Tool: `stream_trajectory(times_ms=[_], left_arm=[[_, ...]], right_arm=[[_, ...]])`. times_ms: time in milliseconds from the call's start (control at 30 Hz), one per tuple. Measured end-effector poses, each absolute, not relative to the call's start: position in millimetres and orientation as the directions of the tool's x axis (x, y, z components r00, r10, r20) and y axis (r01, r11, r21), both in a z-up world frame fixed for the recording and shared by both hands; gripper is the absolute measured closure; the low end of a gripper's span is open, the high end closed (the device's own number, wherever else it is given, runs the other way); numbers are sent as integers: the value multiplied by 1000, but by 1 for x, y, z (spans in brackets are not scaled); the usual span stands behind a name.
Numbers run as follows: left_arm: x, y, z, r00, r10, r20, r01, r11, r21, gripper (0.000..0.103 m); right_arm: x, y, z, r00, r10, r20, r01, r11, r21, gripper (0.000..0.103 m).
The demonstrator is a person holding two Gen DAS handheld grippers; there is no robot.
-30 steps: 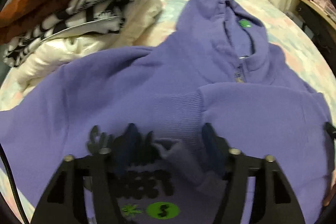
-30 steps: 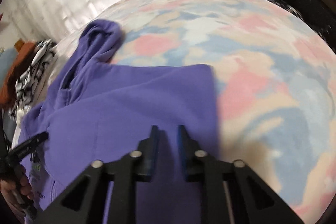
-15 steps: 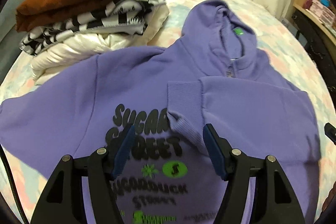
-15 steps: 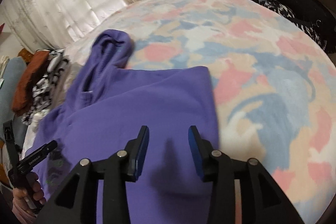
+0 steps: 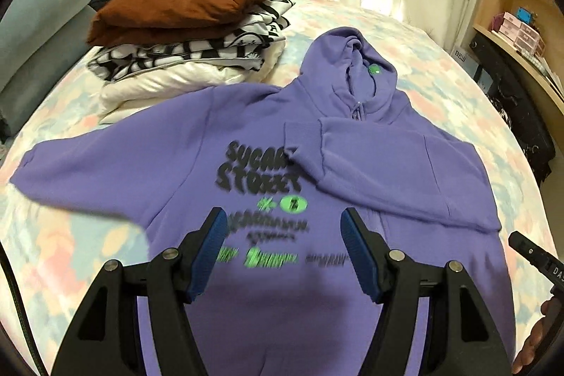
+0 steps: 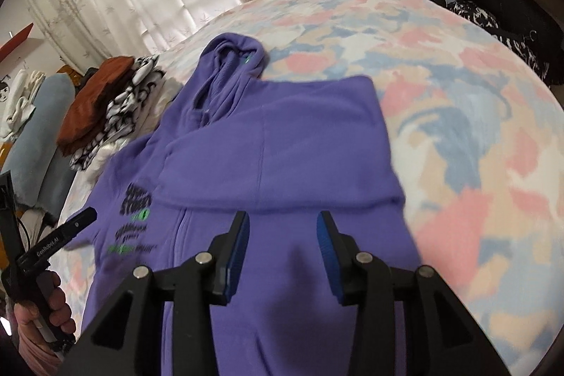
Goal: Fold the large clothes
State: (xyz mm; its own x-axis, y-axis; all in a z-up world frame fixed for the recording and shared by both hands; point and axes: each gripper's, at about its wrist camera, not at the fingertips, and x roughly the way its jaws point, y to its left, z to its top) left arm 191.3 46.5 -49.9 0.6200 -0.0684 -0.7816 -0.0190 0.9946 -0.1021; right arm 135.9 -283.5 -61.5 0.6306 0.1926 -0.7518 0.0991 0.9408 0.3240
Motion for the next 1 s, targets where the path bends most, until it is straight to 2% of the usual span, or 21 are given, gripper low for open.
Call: stream_trajectory(times_ms=[333,733,1000], left_arm=[[122,44,-28,651,-67,-756,9,997,-80,38],[64,55,-11,660,-108,-743,-5,989,-148,36],[47,71,-7,677,-64,-733,-26,993,-111,36]], right_arm=[[88,-266,-58,641,242,-729,75,925,373,63],[41,-232,-27,674,292,-678,-10,922,387,63],[31,-200,-25,666,299,-683,-50,932,359,63]])
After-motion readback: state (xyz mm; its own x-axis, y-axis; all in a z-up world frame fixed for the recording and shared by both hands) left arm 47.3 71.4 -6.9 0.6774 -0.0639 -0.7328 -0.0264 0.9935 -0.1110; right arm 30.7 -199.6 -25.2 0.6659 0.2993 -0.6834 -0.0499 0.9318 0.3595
